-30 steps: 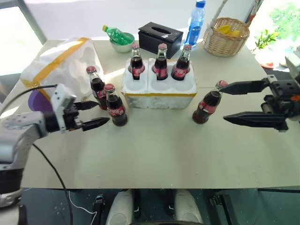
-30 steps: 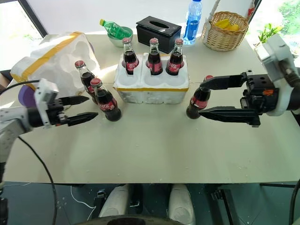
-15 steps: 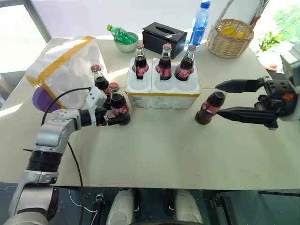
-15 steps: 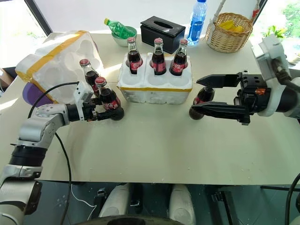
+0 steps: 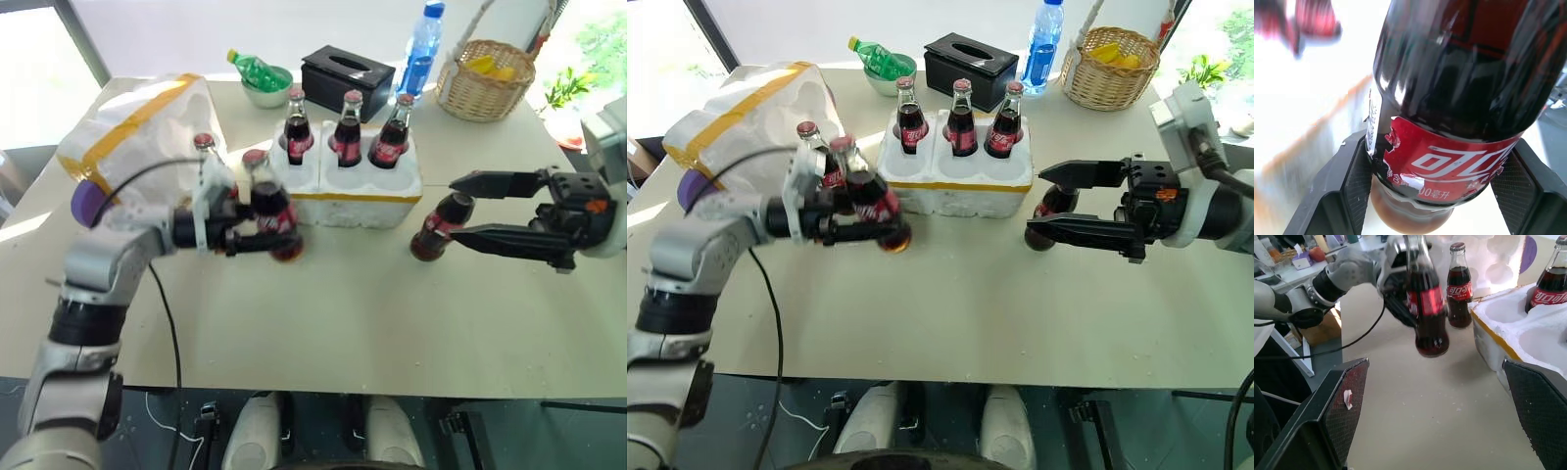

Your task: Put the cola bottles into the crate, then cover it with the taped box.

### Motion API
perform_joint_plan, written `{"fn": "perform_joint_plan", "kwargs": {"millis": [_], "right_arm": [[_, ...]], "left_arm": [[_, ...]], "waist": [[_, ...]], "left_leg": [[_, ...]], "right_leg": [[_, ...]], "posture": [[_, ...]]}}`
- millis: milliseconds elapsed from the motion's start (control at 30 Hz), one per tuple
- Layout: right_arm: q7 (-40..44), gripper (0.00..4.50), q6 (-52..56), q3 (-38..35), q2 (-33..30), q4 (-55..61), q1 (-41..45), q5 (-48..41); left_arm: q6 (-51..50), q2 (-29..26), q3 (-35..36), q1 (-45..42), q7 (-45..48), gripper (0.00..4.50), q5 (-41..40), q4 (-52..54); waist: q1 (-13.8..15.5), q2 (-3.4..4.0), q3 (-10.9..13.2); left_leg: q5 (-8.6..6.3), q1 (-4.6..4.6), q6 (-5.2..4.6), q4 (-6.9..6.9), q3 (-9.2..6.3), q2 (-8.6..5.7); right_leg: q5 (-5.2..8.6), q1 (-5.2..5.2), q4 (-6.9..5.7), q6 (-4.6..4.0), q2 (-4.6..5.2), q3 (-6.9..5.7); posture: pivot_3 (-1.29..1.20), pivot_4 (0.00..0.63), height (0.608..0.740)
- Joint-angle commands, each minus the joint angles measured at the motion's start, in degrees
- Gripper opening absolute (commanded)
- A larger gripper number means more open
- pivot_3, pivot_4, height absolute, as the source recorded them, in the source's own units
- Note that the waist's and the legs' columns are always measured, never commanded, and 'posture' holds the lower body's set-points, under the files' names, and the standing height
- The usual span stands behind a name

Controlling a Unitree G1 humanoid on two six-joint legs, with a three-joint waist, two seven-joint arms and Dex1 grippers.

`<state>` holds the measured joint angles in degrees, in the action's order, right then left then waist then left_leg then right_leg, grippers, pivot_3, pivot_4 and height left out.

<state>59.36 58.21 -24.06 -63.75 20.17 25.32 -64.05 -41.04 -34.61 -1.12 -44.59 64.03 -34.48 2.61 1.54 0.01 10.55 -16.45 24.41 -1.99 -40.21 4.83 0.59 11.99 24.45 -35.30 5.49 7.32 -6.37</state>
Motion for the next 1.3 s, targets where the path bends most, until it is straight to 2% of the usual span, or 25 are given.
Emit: {"fn": "perform_joint_plan", "kwargs": {"millis": [33,233,367,600,733,1033,1100,1167,1267,1300], "right_arm": [[-1.17,4.50,-1.10,-3.10,0.31,1.87,-0.46,-1.22],[-4.38,4.50,-1.16,-5.73,1.12,3.55,-2.89,-1.78],[-7.46,4.50,-1.44,-6.93,2.16,4.75,-4.02,-1.78],[-11.58,4.50,-3.83,-6.55,3.26,4.39,-5.13,1.36],[-12.79,4.50,-5.27,-5.46,3.94,3.78,-5.04,3.16],[-13.49,4.50,-6.37,-4.92,4.71,4.29,-6.59,4.34],[-13.78,4.50,-6.55,-4.86,4.93,4.29,-6.79,4.43],[-13.85,4.50,-6.68,-4.63,5.07,4.40,-6.91,4.46],[-13.99,4.50,-6.86,-3.77,5.24,4.38,-6.44,4.38],[-14.10,4.50,-6.84,-3.47,5.25,4.28,-6.15,4.31]], "left_arm": [[1.75,6.43,0.74,-8.85,-5.60,2.78,-0.06,-3.24],[4.49,16.93,-0.23,-19.02,-23.01,2.78,9.68,-14.52],[6.20,21.95,-1.70,-20.96,-31.31,2.78,15.52,-21.34],[7.09,26.33,-3.54,-22.25,-30.72,2.78,19.02,-31.95],[9.10,27.44,-3.60,-24.12,-28.72,2.78,20.49,-38.03],[11.12,28.24,-5.62,-25.69,-26.90,2.78,24.90,-45.43],[11.47,28.36,-6.19,-25.34,-28.10,3.81,26.56,-47.72],[12.10,28.28,-6.29,-25.13,-28.48,4.48,27.33,-48.73],[11.51,27.54,-5.65,-24.35,-27.66,4.48,27.04,-46.95],[9.88,26.99,-4.90,-23.26,-25.85,4.48,25.40,-43.50]], "waist": [[0.55,0.00,0.00],[0.65,-0.05,0.02],[0.63,-0.06,0.03],[0.83,-0.17,0.09],[0.83,-0.16,0.07],[0.72,-0.18,0.09],[0.69,-0.17,0.09],[0.70,-0.16,0.08],[0.50,-0.16,0.07],[0.40,-0.15,0.07]], "left_leg": [[0.00,0.00,-0.01,-0.02,0.00,-0.01],[-0.01,-0.02,-0.05,-0.02,0.00,0.01],[-0.01,-0.02,-0.06,0.00,0.01,0.02],[-0.02,0.02,-0.07,-0.01,0.01,0.02],[-0.17,-0.01,-0.33,-0.03,0.01,0.01],[-0.10,0.01,-0.20,-0.01,0.01,0.04],[-0.18,0.01,-0.35,-0.02,0.02,0.03],[-0.19,-0.01,-0.36,-0.02,0.01,0.04],[-0.19,-0.04,-0.37,-0.02,0.01,0.06],[-0.19,-0.05,-0.37,-0.02,0.02,0.08]], "right_leg": [[-0.02,-0.02,0.04,0.04,0.00,0.01],[-0.03,-0.03,0.04,0.05,-0.08,0.03],[-0.03,-0.02,0.07,0.05,-0.10,0.05],[-0.03,0.00,0.09,0.05,-0.09,0.04],[-0.03,-0.02,0.07,0.05,-0.07,0.04],[-0.03,0.01,0.06,0.05,-0.10,0.04],[-0.03,0.01,0.08,0.05,-0.09,0.04],[-0.04,0.00,0.06,0.05,-0.09,0.04],[-0.06,-0.01,0.04,0.00,-0.09,0.04],[-0.08,0.00,0.04,-0.02,-0.09,0.04]], "posture": [[0.00,0.150,0.740],[0.00,0.150,0.740],[0.00,0.150,0.740],[0.00,0.150,0.740],[0.00,0.150,0.740],[0.00,0.150,0.740],[0.00,0.150,0.740],[0.00,0.150,0.740],[0.00,0.150,0.740],[0.00,0.150,0.740]]}}
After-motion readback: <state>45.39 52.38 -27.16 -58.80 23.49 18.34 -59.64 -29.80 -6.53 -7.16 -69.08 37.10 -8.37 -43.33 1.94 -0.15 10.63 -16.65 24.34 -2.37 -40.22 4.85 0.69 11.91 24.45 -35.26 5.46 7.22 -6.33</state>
